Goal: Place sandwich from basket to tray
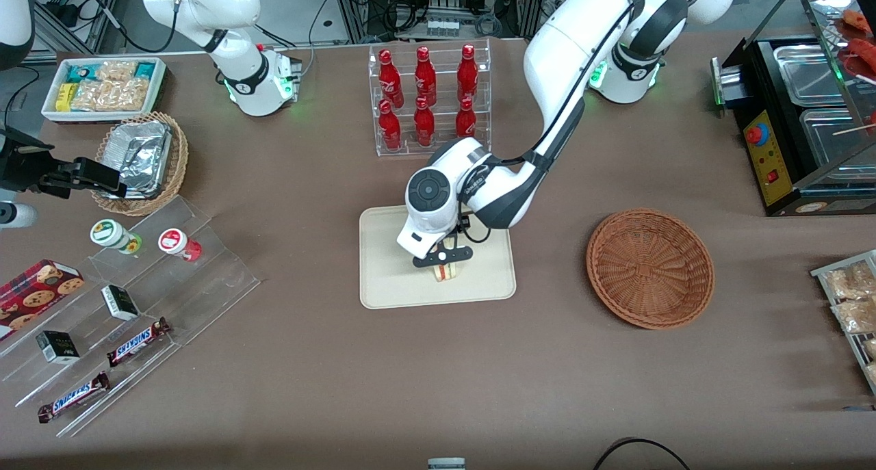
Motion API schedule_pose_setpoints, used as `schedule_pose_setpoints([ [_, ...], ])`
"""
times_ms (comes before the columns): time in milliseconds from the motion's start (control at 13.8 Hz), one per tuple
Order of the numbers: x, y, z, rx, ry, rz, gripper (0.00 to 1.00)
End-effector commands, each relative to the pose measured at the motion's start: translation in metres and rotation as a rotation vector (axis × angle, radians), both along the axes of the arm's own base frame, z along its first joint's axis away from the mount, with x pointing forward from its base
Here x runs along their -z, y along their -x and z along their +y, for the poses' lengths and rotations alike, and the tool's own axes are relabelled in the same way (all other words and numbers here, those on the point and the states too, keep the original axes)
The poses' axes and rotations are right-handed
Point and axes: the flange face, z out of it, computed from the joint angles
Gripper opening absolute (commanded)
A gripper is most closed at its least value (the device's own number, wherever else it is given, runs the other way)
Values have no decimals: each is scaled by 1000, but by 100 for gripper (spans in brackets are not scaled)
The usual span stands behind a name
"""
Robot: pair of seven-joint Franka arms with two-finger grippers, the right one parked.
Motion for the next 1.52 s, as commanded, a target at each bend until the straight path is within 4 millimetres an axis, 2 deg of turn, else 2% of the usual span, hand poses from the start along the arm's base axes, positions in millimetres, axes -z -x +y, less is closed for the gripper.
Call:
schedule_pose_setpoints([
  [0, -20, -6, -4, -17, -11, 2, 100],
  [145, -37, -8, -4, -17, -2, -13, 100],
  [362, -80, -10, 3, -6, 6, -34, 100],
  [435, -97, -17, 14, -7, 8, -40, 100],
  [580, -124, -32, 40, 125, 11, -38, 100],
  [725, -137, -54, 81, 153, 2, -21, 100],
  [797, -138, -59, 97, 151, -12, -15, 100],
  [1087, -158, -88, 203, 282, -15, 8, 100],
  [1304, -175, -107, 291, 339, 8, 14, 100],
  [1449, -190, -111, 338, 344, 16, 24, 100],
])
